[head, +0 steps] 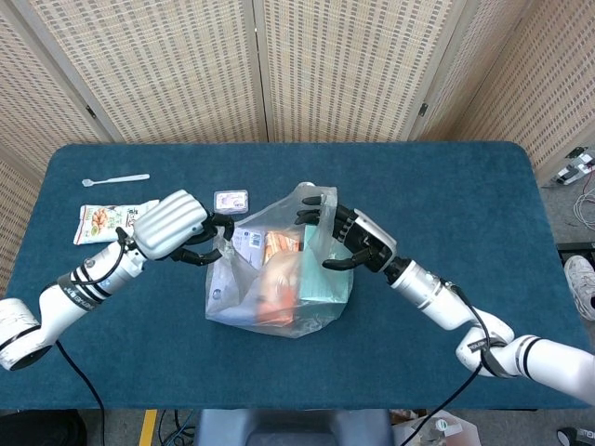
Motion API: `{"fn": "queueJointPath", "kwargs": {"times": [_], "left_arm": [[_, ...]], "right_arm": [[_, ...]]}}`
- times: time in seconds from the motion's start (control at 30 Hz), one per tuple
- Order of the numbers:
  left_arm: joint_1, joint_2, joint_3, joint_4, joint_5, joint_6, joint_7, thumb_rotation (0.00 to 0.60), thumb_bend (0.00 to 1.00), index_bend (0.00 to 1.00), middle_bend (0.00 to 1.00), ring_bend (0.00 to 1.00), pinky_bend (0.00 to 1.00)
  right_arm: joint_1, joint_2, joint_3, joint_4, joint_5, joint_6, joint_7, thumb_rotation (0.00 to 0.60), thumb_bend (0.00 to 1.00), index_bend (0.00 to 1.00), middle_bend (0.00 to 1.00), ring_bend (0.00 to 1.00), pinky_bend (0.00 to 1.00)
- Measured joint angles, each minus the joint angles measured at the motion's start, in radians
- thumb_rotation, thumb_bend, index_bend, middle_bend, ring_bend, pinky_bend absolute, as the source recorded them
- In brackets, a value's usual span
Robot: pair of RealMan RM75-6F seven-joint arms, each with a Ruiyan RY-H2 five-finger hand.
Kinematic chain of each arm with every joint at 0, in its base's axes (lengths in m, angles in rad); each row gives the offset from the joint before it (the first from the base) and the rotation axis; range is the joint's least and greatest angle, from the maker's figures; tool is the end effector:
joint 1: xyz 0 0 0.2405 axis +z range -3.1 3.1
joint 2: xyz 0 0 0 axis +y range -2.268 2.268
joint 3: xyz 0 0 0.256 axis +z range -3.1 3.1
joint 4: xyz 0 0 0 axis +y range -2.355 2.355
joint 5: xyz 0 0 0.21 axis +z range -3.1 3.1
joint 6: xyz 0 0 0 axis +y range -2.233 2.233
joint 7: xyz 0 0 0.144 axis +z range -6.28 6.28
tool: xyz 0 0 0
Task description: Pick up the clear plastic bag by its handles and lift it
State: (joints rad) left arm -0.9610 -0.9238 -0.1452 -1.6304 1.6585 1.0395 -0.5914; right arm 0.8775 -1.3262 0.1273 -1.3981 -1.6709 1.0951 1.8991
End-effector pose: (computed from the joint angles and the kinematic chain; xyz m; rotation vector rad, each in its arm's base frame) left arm -0.0607 0.3717 0.1699 -2.1359 -0.7847 -1.4324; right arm -0.0960 -0.3676 0.0629 -1.0277 2.0628 -1.5245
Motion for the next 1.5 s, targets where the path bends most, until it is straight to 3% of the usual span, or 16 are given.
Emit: {"fn": "queueJointPath", "kwargs": {"times": [0.4, 0.9, 1.5], "left_arm": [[0.020, 0.043, -0.017, -0.014, -0.010, 0.011, -0.027, 0.600, 0.40, 0.64, 1.00, 1.00, 0.90], [0.014, 0.052, -0.040, -0.014, -0.026, -0.015, -0.022, 0.600, 0.40, 0.64, 1.00, 1.00, 0.90], [-0.008, 0.062, -0.067, -0.051, -0.034, -0.048, -0.045, 0.600, 0.40, 0.64, 1.00, 1.00, 0.90]], "right_arm": [[0.103, 0.021, -0.021, 0.002, -0.063, -0.042, -0.069, 0.600, 0.00, 0.11, 0.16, 0.03, 0.07], [0.180, 0.012, -0.081, -0.004, -0.117, -0.037, -0.104, 0.600, 0.00, 0.10, 0.15, 0.01, 0.07], [0.262, -0.015, -0.079, -0.015, -0.095, -0.058, -0.180, 0.600, 0.00, 0.08, 0.13, 0.00, 0.06]]}}
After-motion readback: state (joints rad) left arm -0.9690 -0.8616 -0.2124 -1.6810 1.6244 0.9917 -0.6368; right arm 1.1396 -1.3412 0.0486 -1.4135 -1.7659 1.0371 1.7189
